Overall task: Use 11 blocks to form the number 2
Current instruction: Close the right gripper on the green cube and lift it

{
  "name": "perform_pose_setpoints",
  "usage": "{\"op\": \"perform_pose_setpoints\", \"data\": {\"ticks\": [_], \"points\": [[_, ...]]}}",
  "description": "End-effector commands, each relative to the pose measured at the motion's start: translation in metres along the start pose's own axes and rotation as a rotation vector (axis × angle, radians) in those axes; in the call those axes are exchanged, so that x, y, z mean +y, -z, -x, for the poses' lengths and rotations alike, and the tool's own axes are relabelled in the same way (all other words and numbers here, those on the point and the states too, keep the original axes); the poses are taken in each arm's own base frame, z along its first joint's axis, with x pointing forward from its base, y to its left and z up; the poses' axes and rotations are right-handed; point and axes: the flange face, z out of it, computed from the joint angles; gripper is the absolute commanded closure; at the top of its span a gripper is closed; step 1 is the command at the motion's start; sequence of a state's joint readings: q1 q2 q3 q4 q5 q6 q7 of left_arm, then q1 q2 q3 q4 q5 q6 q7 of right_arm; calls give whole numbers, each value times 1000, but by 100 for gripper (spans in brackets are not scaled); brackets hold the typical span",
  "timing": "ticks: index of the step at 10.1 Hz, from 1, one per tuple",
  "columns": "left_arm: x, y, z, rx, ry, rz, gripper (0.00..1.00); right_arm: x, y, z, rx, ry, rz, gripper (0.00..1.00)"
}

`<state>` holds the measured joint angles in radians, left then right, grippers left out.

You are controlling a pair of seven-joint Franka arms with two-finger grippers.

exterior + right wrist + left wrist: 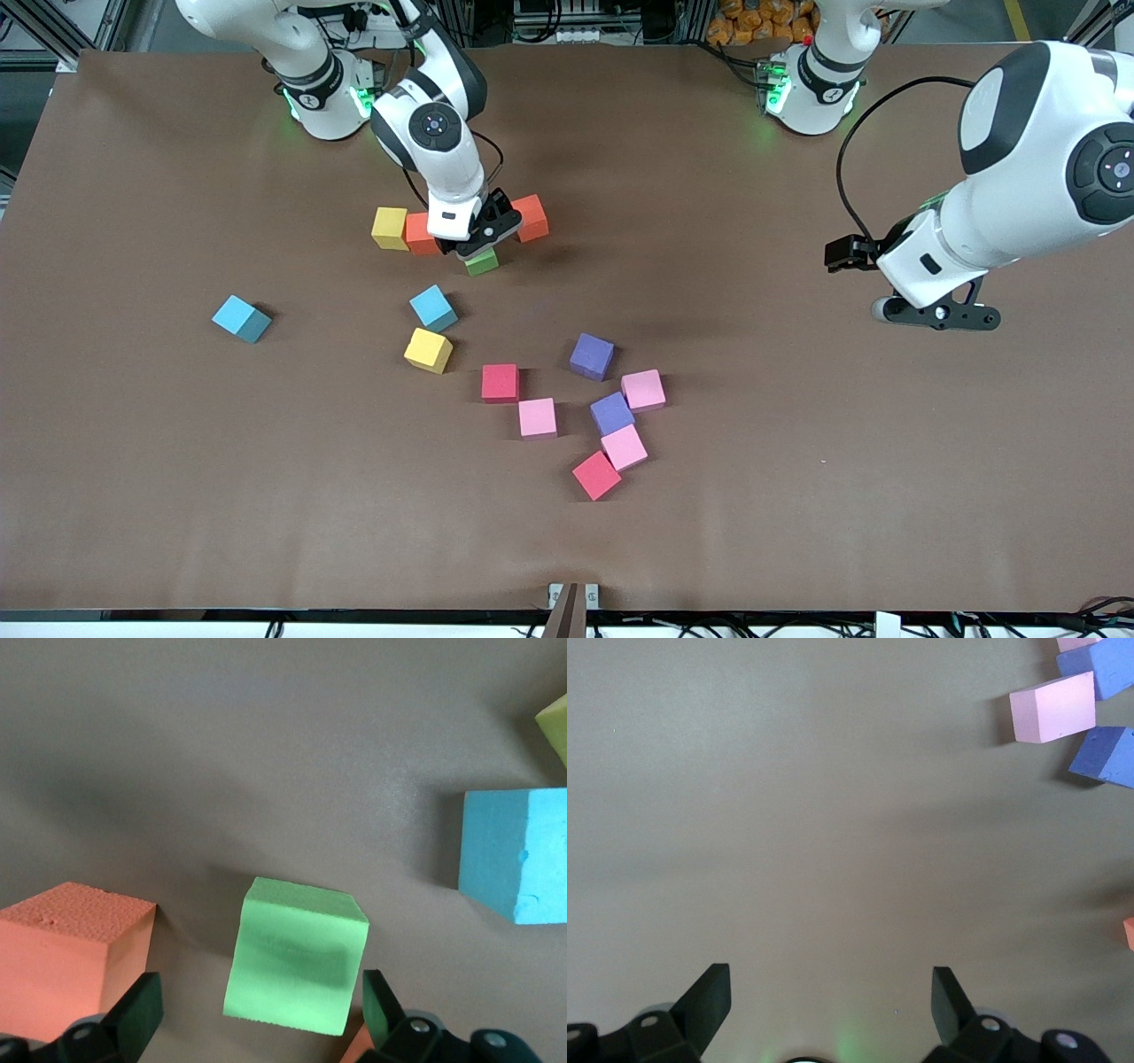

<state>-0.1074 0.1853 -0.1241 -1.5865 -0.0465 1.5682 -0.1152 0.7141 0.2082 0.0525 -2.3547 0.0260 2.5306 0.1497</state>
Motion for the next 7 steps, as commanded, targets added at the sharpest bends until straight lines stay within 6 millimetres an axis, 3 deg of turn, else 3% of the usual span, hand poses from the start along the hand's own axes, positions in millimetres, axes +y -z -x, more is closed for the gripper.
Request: {"op": "perform_pose_setpoints", "data": {"ticks": [1,3,7], "points": [[-1,4,0,14,-16,-21,0,7,-5,0,1,-28,5,0],[-1,3,0,13,-16,-21,0,8,-20,-2,10,-66,1,0],[0,2,-2,22,-17,-20,0,9,-29,0,6,-73,1,0]]}}
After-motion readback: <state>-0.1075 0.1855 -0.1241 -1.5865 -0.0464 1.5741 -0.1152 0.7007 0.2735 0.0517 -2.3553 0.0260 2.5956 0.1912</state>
